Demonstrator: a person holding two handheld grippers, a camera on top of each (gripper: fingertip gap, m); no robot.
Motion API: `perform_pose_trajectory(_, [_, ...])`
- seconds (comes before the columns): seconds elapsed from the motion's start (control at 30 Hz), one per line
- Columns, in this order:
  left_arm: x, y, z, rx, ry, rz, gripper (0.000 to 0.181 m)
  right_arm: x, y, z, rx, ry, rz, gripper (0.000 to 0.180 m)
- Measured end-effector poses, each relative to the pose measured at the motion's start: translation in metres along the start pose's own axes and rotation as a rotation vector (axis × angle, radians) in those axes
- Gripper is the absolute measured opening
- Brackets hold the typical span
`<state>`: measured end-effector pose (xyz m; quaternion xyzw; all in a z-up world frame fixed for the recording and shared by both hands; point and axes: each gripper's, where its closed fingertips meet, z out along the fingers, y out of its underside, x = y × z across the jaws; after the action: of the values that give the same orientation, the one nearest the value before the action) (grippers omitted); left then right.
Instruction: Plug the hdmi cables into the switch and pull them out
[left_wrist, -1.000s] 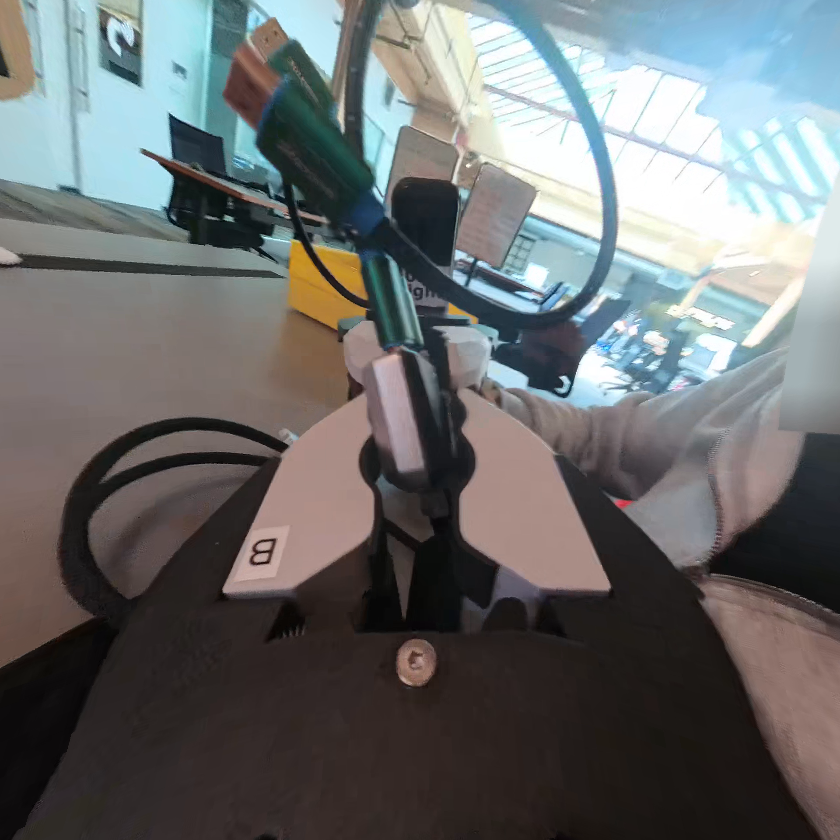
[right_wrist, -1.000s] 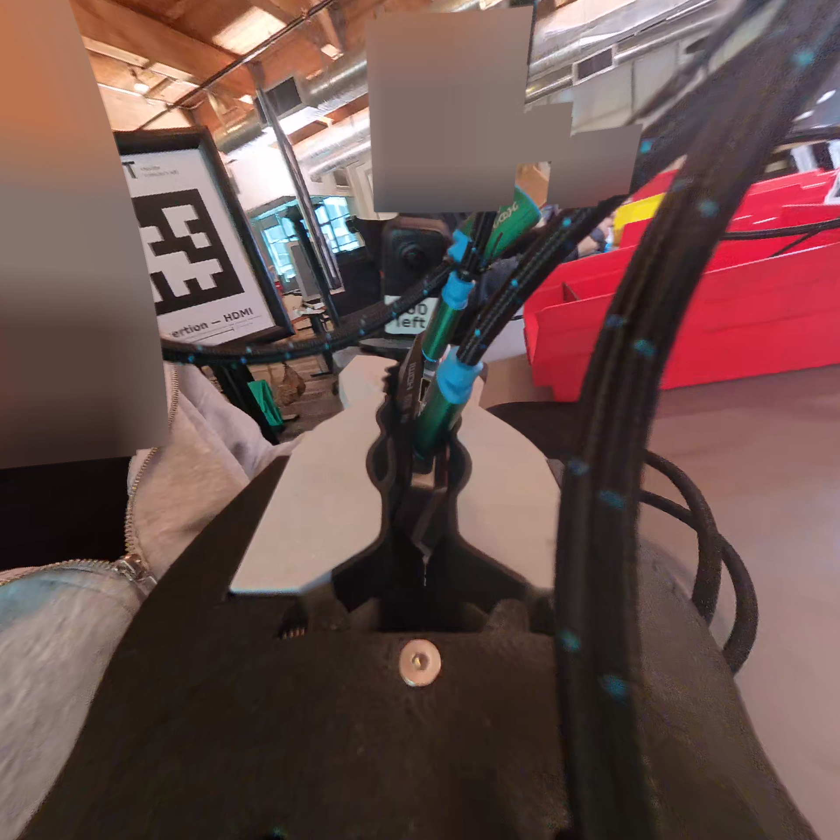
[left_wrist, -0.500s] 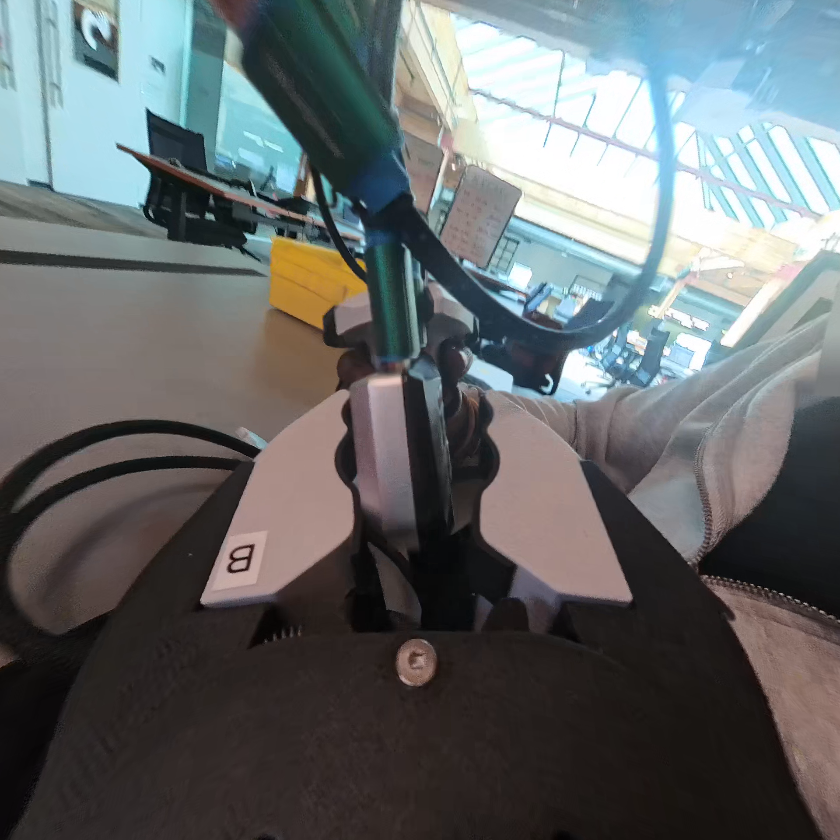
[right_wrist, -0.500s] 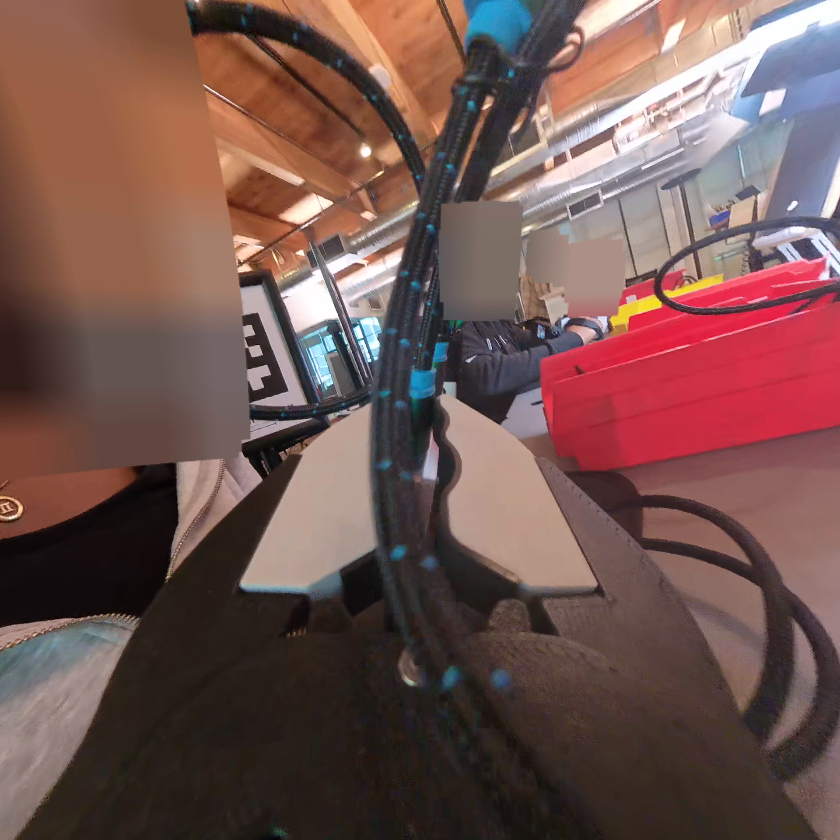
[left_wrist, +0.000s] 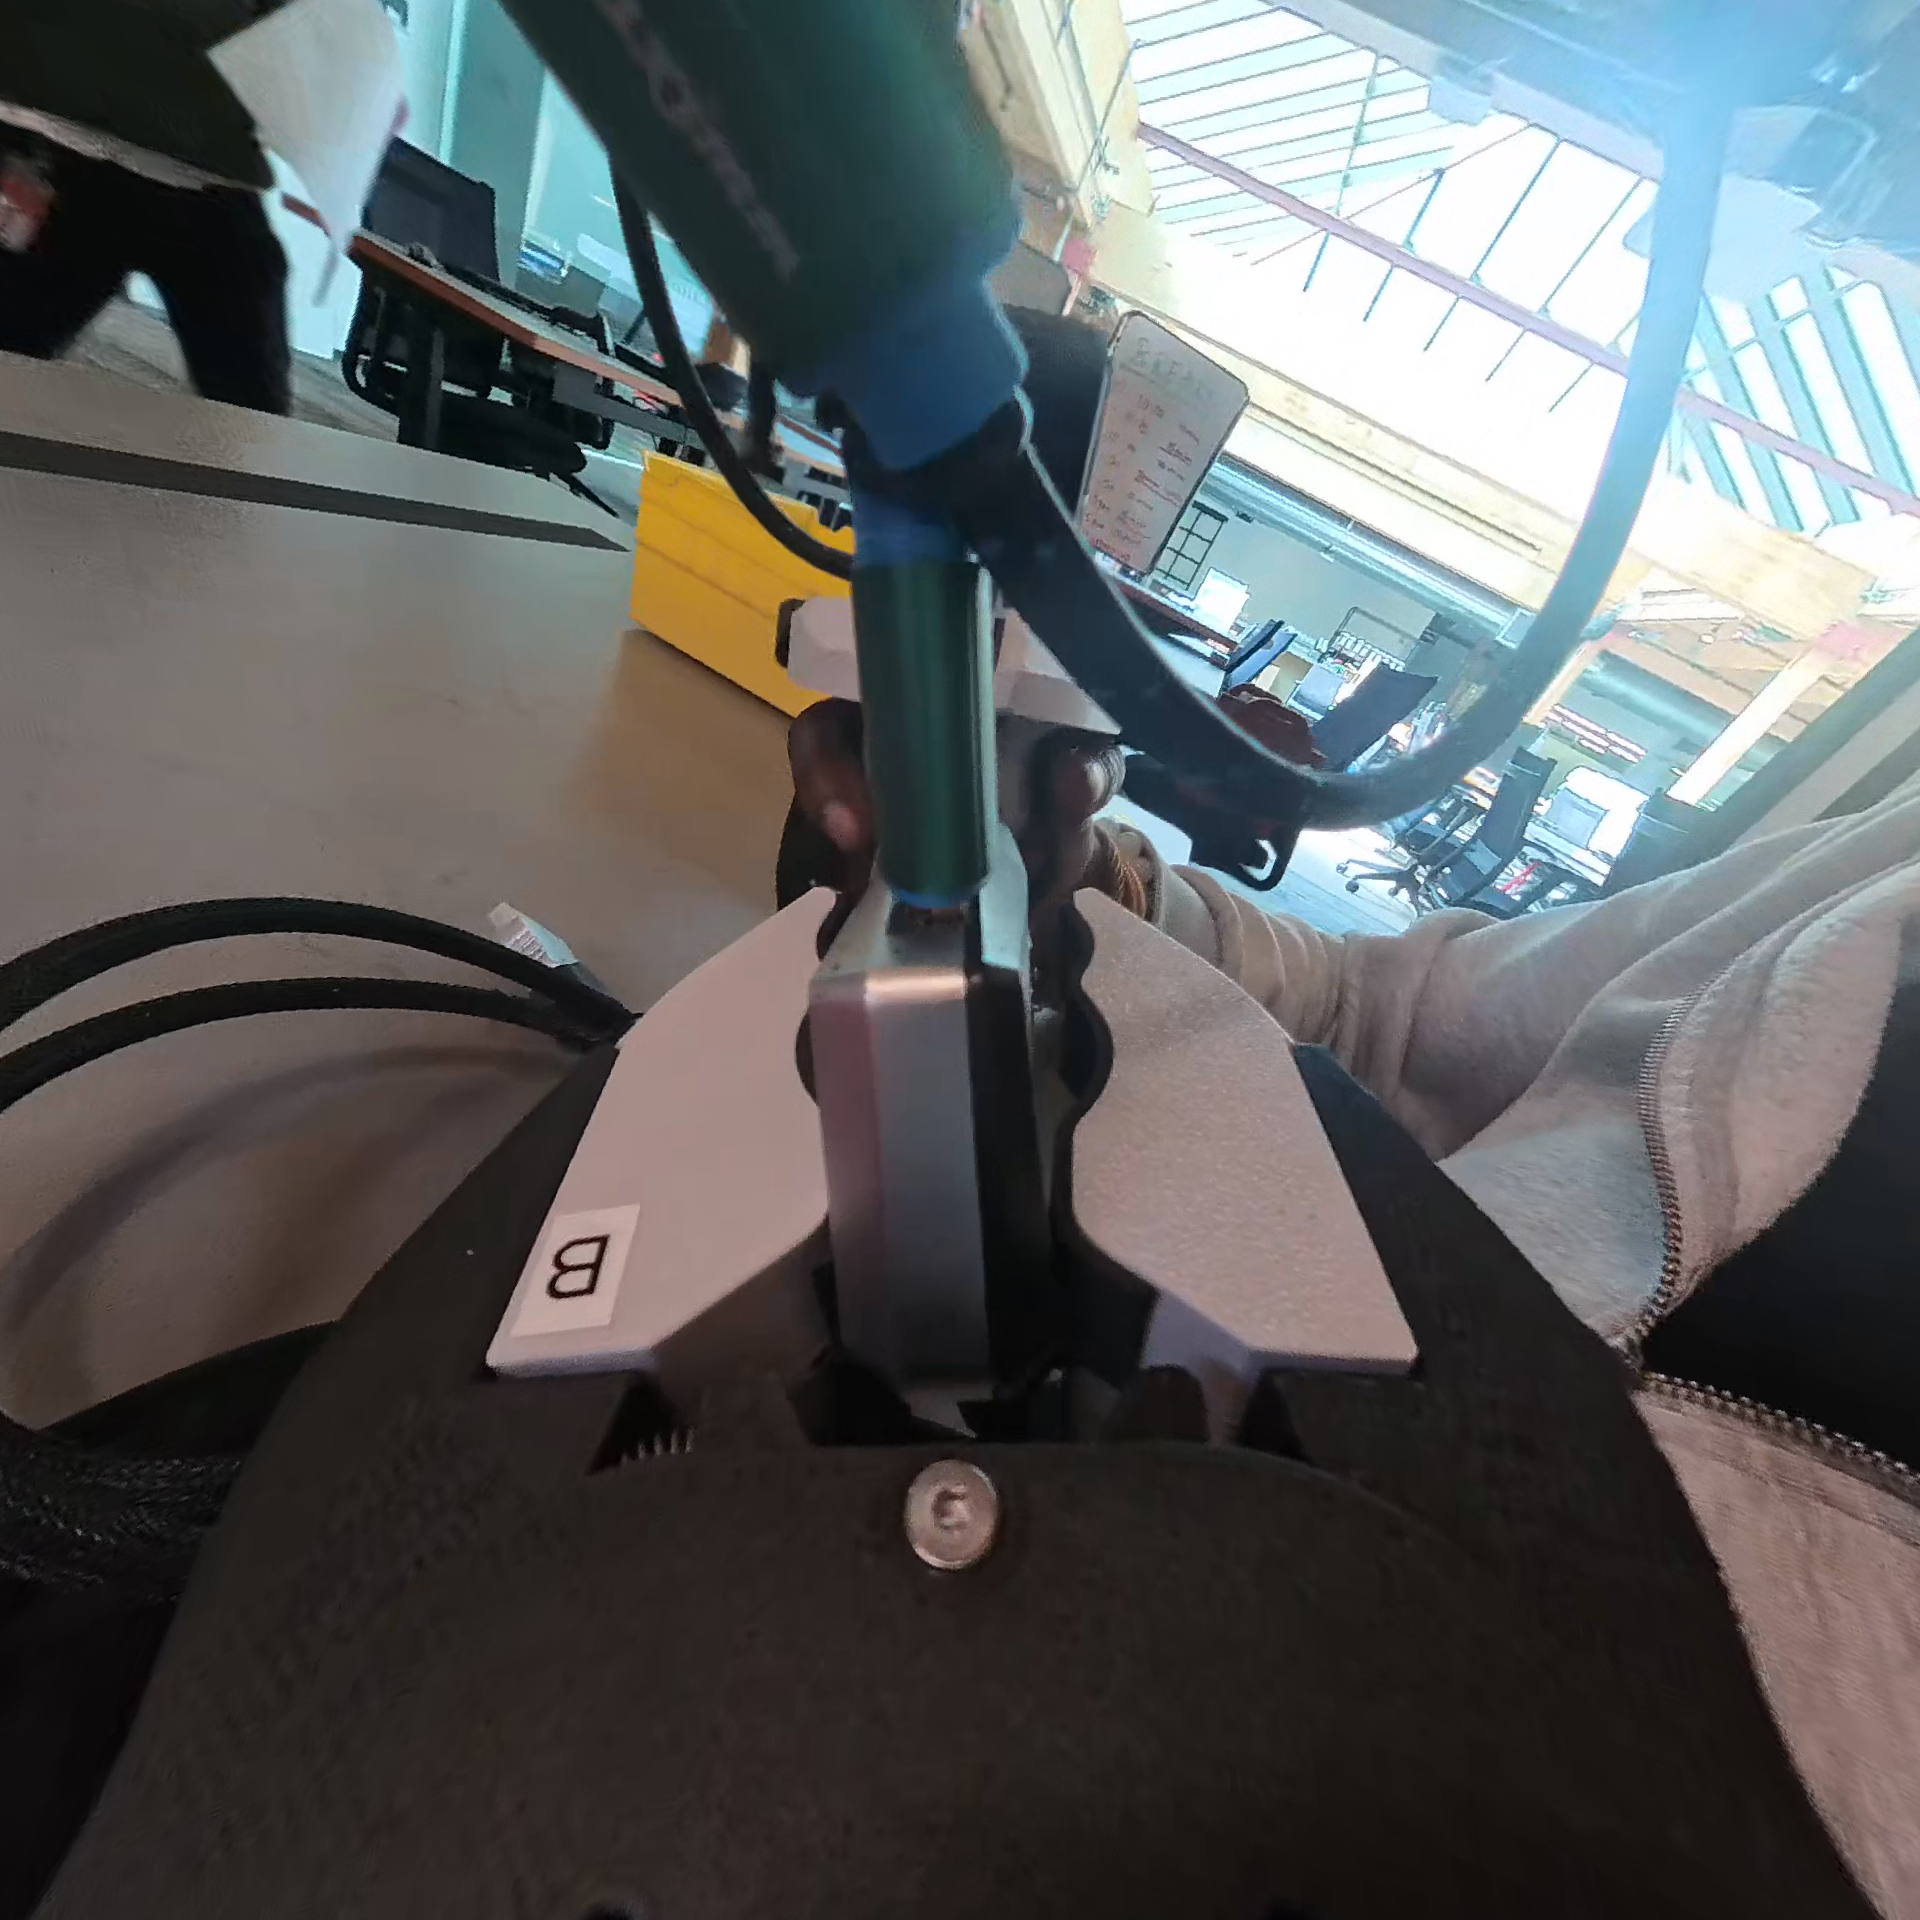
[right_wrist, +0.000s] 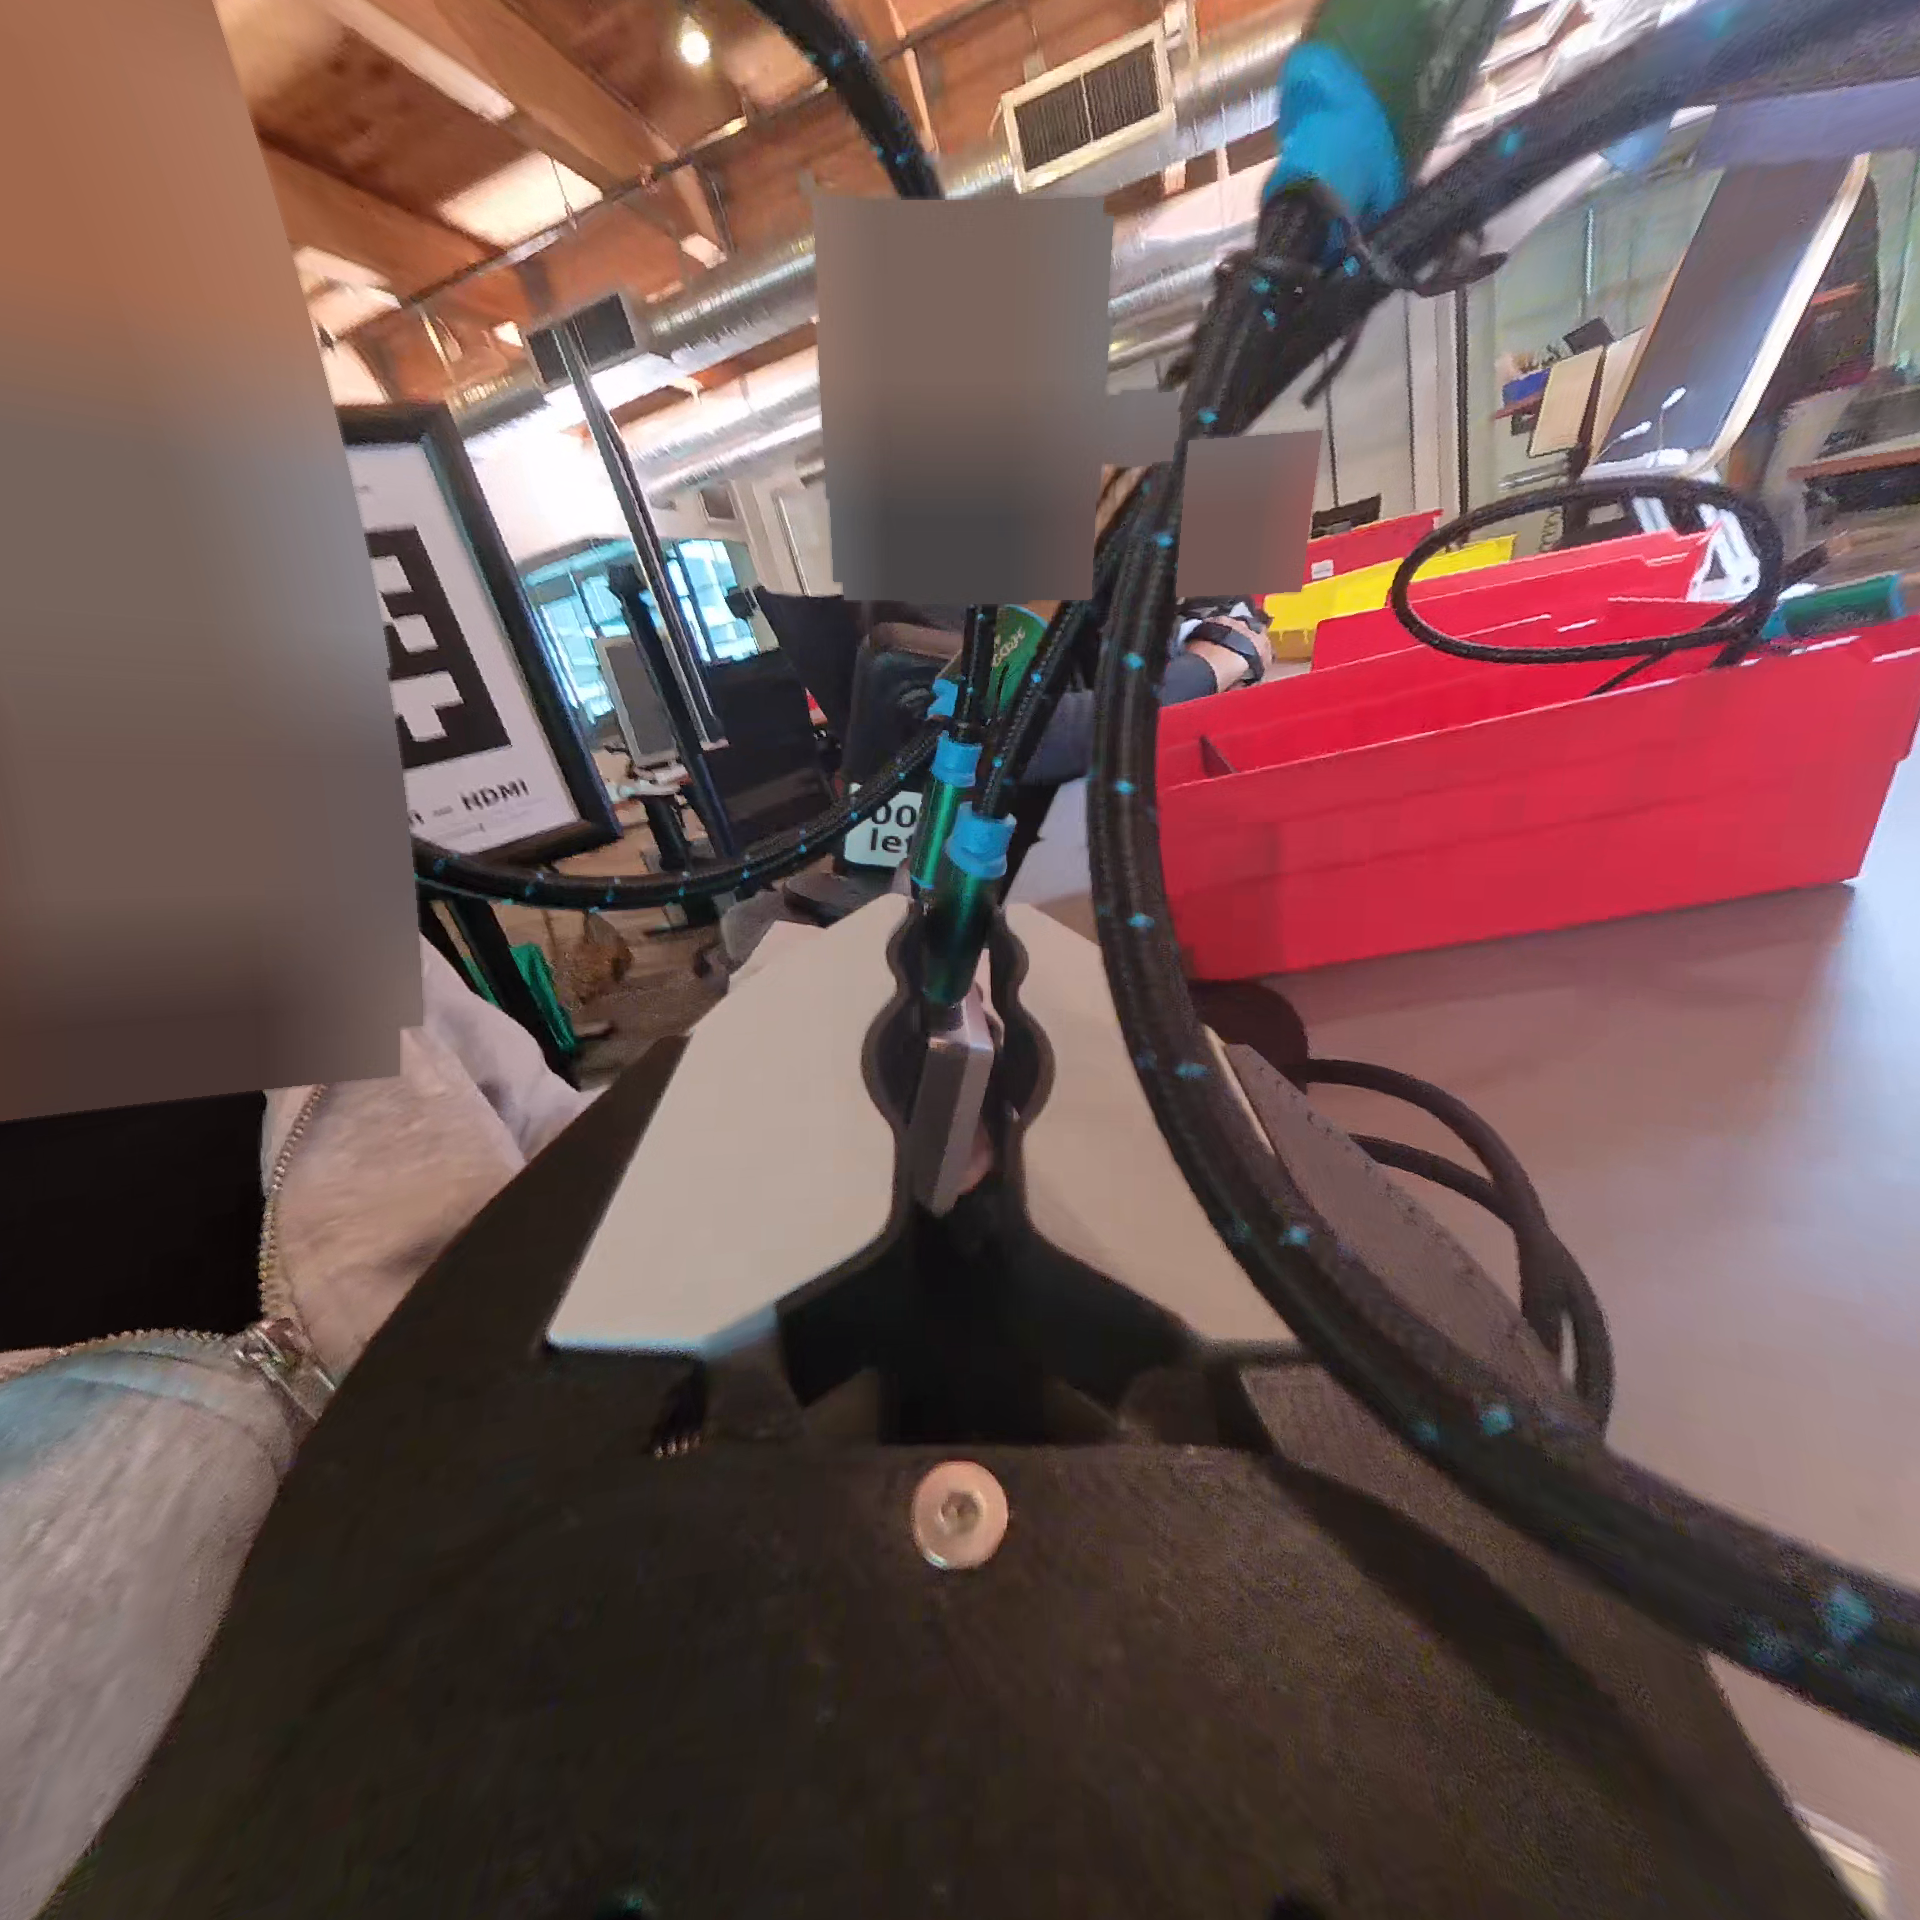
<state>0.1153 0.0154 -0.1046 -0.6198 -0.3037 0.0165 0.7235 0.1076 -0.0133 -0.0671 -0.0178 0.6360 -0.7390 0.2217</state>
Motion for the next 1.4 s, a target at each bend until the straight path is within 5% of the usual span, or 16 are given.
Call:
perform_pose_trajectory(0.3, [-0.001,0.019,0.009,-0.126,-0.036,0.051,0.036,-0.003,-0.004,-0.005,0.01,0.025,-0.073,0.011])
perform_pose_trajectory(0.5, [-0.01,0.003,0.004,-0.011,-0.09,0.045,0.039,0.0,-0.007,-0.001,0.072,0.095,-0.143,0.012])
perform_pose_trajectory(0.7, [-0.034,-0.02,-0.004,0.081,-0.436,0.24,0.084,0.005,-0.024,-0.008,0.249,0.229,-0.213,0.011])
perform_pose_trajectory(0.9, [-0.039,-0.026,-0.005,0.12,-0.611,0.345,0.091,0.01,-0.032,-0.015,0.371,0.319,-0.209,0.011])
perform_pose_trajectory(1.03, [-0.03,-0.02,-0.006,0.048,-0.448,0.286,0.058,0.009,-0.037,-0.016,0.369,0.271,-0.17,0.011])
perform_pose_trajectory(1.13, [-0.012,-0.018,-0.01,0.003,-0.251,0.224,0.022,0.012,-0.022,-0.007,0.148,0.214,-0.124,0.02])
perform_pose_trajectory(1.33, [-0.006,-0.009,-0.022,-0.07,-0.104,0.131,0.021,0.0,-0.001,0.002,-0.047,0.054,-0.008,0.029])
perform_pose_trajectory(1.4, [-0.002,-0.007,-0.025,-0.104,-0.041,0.092,0.021,0.001,0.008,0.0,-0.123,0.033,0.045,0.051])
